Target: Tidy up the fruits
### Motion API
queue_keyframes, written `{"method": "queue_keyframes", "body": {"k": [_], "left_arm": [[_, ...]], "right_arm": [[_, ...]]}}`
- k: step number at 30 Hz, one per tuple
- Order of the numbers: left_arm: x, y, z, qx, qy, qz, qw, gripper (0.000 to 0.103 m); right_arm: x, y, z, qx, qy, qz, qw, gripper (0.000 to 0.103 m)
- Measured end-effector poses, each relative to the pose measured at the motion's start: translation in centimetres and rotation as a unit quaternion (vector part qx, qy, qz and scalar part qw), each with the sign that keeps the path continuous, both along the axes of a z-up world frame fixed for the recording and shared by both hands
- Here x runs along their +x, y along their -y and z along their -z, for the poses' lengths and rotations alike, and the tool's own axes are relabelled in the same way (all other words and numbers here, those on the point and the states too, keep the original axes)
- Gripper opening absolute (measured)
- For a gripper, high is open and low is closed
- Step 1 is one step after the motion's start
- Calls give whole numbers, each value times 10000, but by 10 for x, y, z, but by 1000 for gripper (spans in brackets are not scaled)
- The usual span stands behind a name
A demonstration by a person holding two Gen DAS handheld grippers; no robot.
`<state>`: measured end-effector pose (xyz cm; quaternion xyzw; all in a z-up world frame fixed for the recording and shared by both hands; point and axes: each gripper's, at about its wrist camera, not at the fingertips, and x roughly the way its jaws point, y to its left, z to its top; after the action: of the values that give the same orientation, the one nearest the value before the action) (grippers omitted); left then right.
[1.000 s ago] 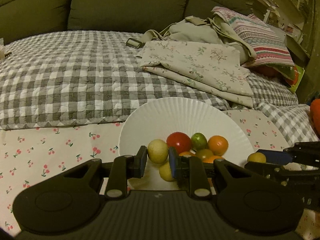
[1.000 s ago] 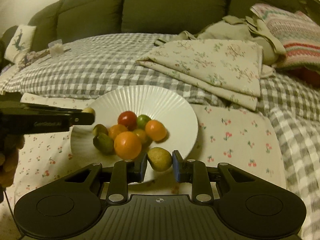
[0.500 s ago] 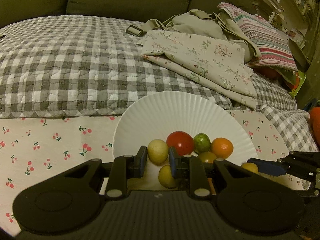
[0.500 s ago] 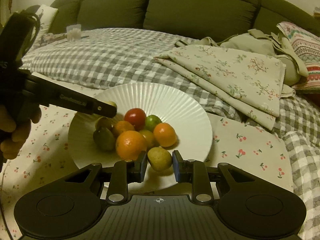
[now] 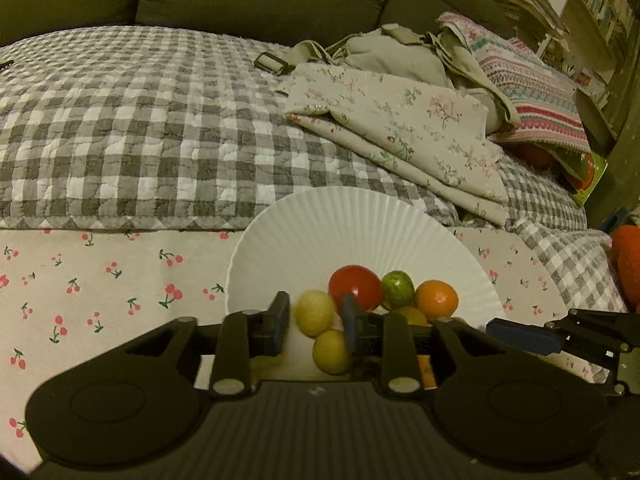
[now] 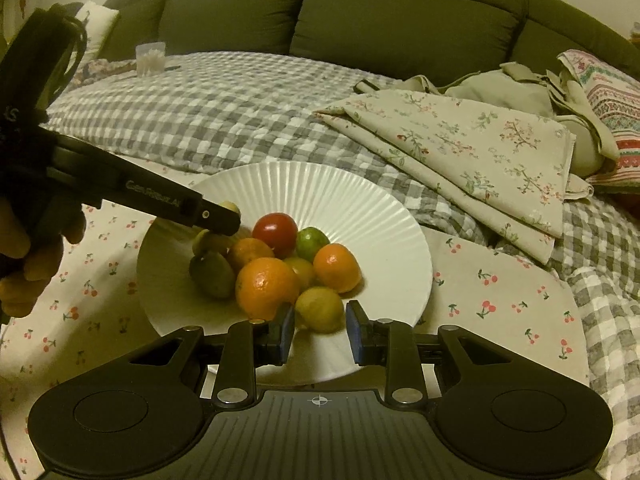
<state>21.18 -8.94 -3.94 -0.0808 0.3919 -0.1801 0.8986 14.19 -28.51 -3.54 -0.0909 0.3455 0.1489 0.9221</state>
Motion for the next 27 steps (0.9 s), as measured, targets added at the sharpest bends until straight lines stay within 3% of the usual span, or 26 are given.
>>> {"method": "queue_keyframes", "body": {"k": [5, 12, 21, 27], "left_arm": [[-4, -5, -7, -44, 63, -49, 10000, 38], [-20, -15, -11, -58, 41, -135, 9999, 39], [-70, -21, -31, 364, 226, -341, 9985, 40], [-106, -28, -45, 567, 360, -524, 9964, 49]], "right_arm": [[2, 8, -3, 105, -34, 174, 9998, 32], [-1, 7, -7, 93, -10, 158, 9998, 32], [-11, 9, -23, 459, -96, 329, 9984, 32], [-32, -2, -34, 673, -179, 358, 9969, 32]]}}
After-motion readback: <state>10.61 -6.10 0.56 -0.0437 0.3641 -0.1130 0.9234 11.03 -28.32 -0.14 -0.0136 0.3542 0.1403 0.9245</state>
